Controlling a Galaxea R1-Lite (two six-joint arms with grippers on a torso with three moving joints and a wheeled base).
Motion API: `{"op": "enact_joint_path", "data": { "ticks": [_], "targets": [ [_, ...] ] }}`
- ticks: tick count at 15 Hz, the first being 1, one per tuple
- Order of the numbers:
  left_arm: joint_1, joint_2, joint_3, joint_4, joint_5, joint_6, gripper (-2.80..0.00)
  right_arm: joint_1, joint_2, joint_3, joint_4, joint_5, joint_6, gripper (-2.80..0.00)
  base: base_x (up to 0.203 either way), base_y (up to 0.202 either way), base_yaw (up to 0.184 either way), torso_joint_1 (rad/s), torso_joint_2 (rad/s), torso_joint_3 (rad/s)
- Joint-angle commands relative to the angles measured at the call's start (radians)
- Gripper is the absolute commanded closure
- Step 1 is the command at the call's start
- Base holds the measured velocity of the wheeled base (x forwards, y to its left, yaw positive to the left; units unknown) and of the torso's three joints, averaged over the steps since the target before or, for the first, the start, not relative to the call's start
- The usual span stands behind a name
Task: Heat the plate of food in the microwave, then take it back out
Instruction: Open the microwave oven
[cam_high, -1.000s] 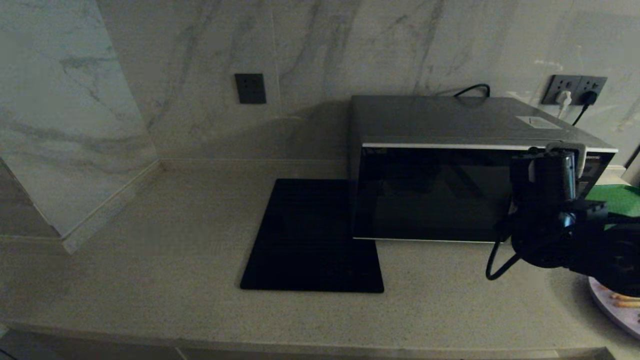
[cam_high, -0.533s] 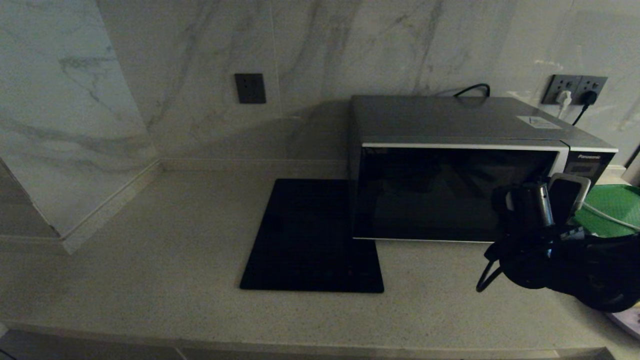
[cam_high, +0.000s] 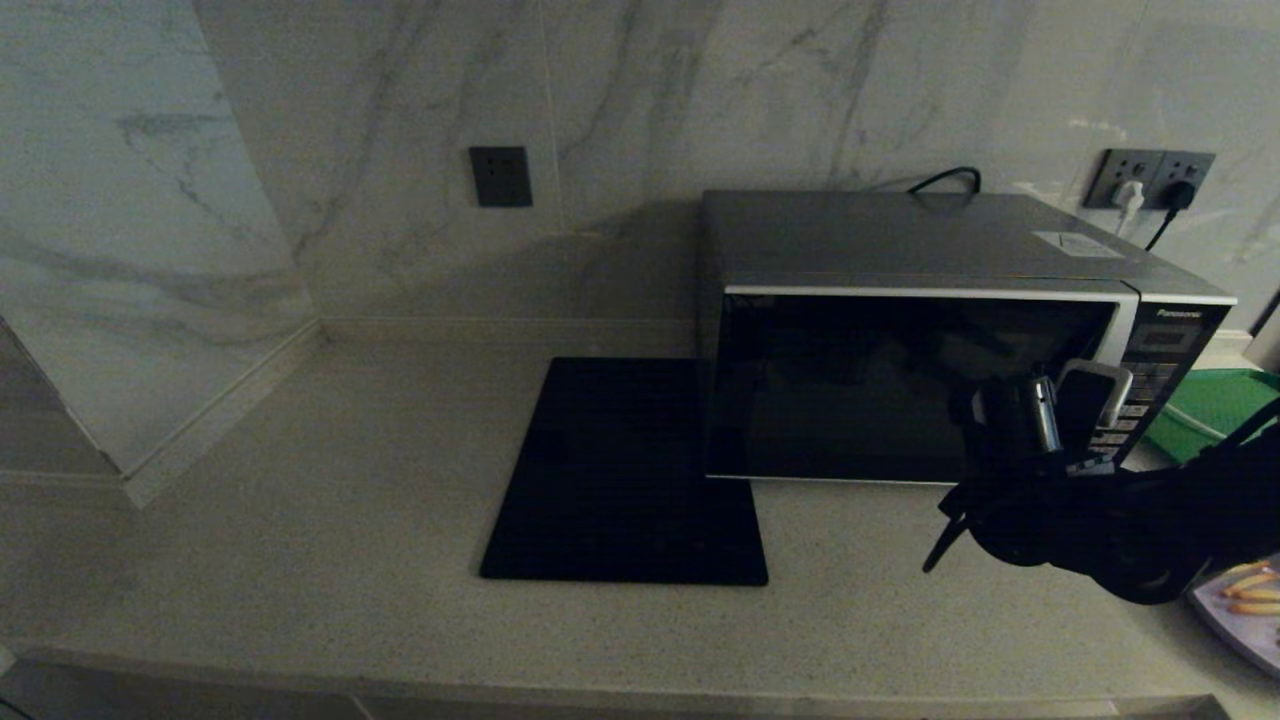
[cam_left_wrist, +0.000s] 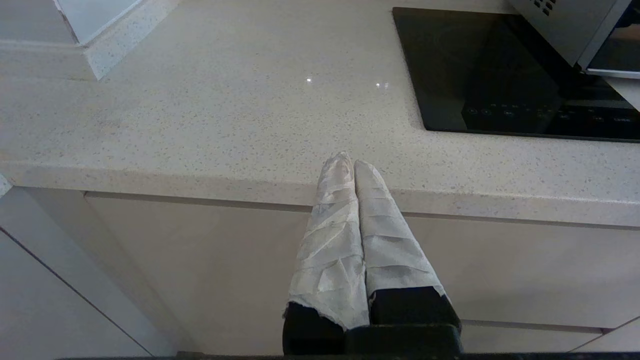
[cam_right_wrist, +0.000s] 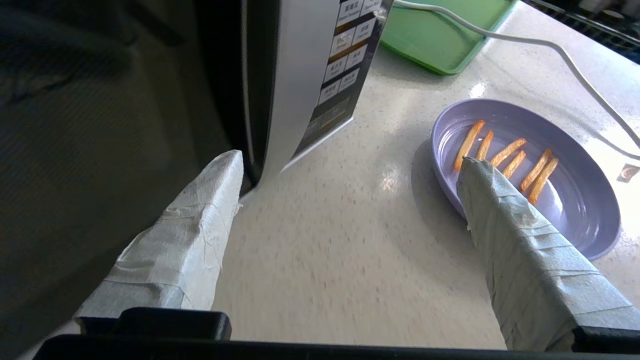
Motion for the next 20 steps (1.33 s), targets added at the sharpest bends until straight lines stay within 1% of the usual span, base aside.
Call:
{"op": "enact_joint_path", "data": {
  "ticks": [1,4,8,15,16,20],
  "targets": [
    [0.0,0.0,0.0,0.0,0.0,-0.001,0.0,-0.03,0.043,-0.042,-0.003,-0.006,0.002,-2.8,0.0,0.0,0.0,0.0,0.0,0.0],
    [0.0,0.001,0.0,0.0,0.0,-0.001,0.0,-0.066,0.057,-0.078,-0.003,-0.005,0.001,-2.8,0.0,0.0,0.0,0.0,0.0,0.0],
    [0.0,0.0,0.0,0.0,0.0,-0.001,0.0,-0.105,0.076,-0.114,-0.003,0.02,-0.002,-2.8,0.0,0.0,0.0,0.0,0.0,0.0],
    [0.0,0.001,-0.001,0.0,0.0,-0.001,0.0,-0.112,0.117,-0.155,-0.003,0.024,-0.002,-2.8,0.0,0.0,0.0,0.0,0.0,0.0],
    [0.0,0.0,-0.001,0.0,0.0,-0.001,0.0,-0.113,0.117,-0.155,-0.003,0.024,-0.002,0.0,0.0,0.0,0.0,0.0,0.0,0.0],
    [0.0,0.0,0.0,0.0,0.0,-0.001,0.0,-0.115,0.125,-0.158,-0.003,0.024,-0.003,0.0,0.0,0.0,0.0,0.0,0.0,0.0]
  ]
}}
